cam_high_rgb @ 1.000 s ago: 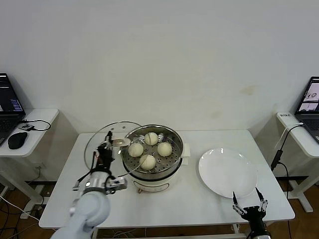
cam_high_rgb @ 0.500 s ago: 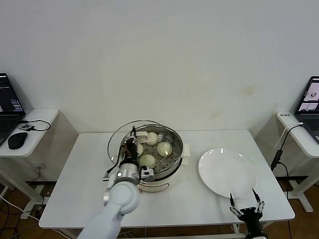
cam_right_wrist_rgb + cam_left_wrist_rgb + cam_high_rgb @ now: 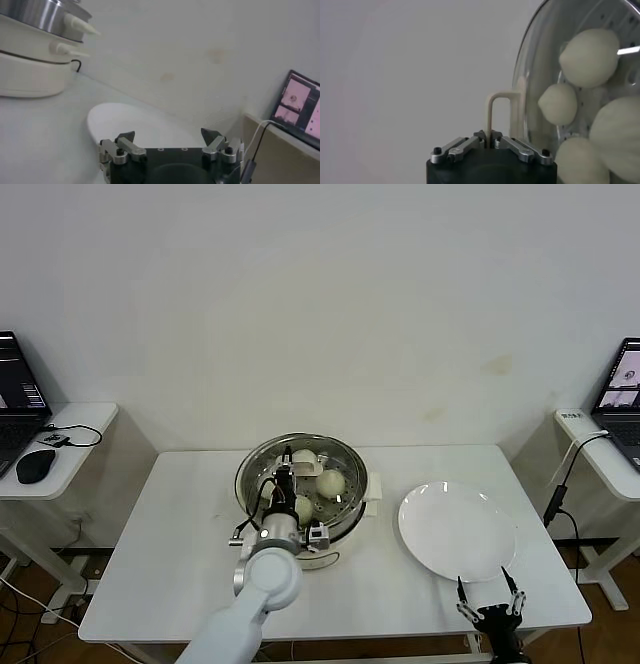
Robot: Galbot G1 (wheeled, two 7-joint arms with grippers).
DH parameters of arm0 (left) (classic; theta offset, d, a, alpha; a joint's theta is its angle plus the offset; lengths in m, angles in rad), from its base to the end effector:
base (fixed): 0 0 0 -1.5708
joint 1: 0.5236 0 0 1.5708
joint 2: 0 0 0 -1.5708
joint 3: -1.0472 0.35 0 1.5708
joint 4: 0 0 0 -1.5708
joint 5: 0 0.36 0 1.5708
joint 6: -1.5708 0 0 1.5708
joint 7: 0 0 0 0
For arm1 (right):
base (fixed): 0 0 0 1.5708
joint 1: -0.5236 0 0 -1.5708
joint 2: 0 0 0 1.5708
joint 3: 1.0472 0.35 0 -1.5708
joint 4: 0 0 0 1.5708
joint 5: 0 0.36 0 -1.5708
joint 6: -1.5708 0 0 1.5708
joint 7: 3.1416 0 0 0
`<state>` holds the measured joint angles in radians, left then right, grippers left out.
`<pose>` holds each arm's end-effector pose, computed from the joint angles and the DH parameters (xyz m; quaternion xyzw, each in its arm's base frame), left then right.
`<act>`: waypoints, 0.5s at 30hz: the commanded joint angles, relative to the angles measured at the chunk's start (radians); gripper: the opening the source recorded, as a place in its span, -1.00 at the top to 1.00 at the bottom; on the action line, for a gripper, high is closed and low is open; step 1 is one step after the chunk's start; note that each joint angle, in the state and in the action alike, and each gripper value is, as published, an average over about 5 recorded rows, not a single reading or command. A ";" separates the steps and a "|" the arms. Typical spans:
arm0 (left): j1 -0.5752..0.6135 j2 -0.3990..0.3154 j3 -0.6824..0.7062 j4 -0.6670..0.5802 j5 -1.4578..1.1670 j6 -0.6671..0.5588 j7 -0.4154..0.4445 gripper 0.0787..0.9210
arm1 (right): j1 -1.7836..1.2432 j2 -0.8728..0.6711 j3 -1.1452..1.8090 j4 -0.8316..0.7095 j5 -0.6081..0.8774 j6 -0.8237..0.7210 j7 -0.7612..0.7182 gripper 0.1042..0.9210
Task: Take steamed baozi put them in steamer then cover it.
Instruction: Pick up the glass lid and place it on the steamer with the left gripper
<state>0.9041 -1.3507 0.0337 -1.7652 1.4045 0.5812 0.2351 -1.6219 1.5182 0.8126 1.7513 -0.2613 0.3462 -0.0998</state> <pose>0.3416 -0.1211 -0.2685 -0.0081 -0.7154 -0.6987 0.0045 0.1329 -0.1158 -0.4193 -0.0133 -0.9754 0.2149 0.0482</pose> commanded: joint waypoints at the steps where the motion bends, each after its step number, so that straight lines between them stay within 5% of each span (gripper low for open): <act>1: -0.024 -0.022 0.019 0.038 0.020 0.006 0.012 0.85 | -0.001 0.003 -0.005 -0.005 -0.008 0.003 0.001 -0.76; 15: -0.028 -0.024 0.027 0.050 0.018 0.002 0.007 0.85 | -0.005 0.003 -0.009 -0.004 -0.008 0.005 0.000 -0.76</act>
<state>0.8806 -1.3700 0.0574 -1.7217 1.4184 0.5820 0.2392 -1.6257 1.5200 0.8050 1.7474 -0.2676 0.3502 -0.0996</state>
